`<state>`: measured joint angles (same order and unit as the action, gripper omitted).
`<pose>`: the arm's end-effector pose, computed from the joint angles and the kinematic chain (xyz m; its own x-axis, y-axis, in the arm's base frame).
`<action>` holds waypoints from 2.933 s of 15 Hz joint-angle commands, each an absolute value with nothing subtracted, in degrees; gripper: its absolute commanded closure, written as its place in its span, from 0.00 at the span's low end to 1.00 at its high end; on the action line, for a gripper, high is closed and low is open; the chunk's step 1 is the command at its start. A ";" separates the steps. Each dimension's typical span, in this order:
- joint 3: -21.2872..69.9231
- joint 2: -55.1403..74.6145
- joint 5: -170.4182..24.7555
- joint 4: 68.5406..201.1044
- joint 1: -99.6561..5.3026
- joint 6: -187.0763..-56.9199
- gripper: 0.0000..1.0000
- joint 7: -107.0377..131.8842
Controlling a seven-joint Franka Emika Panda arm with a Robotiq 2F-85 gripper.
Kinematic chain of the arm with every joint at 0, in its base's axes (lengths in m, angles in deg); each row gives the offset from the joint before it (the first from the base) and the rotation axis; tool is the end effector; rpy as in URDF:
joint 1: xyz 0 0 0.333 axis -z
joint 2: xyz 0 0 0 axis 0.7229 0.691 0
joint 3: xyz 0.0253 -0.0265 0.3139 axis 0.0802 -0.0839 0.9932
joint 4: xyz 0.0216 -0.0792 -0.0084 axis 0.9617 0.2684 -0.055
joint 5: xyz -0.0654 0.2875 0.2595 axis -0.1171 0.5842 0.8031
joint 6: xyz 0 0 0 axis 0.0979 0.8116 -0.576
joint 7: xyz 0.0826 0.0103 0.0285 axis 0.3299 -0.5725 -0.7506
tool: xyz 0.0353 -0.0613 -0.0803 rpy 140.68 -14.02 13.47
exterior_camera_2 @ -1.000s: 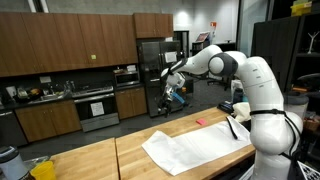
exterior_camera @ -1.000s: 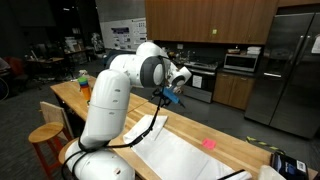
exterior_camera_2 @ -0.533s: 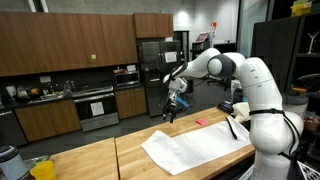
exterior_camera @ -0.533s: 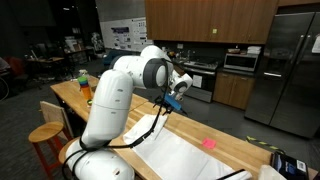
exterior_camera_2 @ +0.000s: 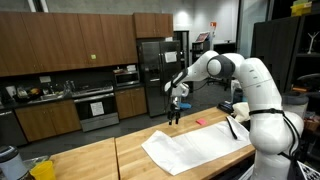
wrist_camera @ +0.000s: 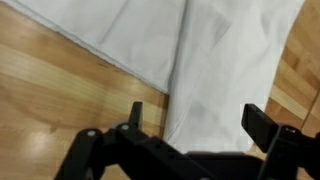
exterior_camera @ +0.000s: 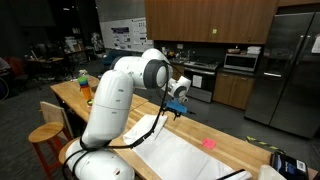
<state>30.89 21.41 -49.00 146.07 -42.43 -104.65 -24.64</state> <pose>0.6238 0.0042 0.2562 0.9369 0.3402 -0.0802 0.2846 -0.8758 -0.3898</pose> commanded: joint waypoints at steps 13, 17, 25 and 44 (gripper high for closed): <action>34.99 23.17 -54.58 140.15 -43.42 -112.03 0.00 -12.49; 30.57 25.08 -68.84 137.26 -48.84 -109.32 0.00 -2.76; 28.97 30.36 -84.64 130.61 -57.36 -102.55 0.00 11.74; 36.94 34.42 -56.75 125.43 -46.79 -79.81 0.00 -8.59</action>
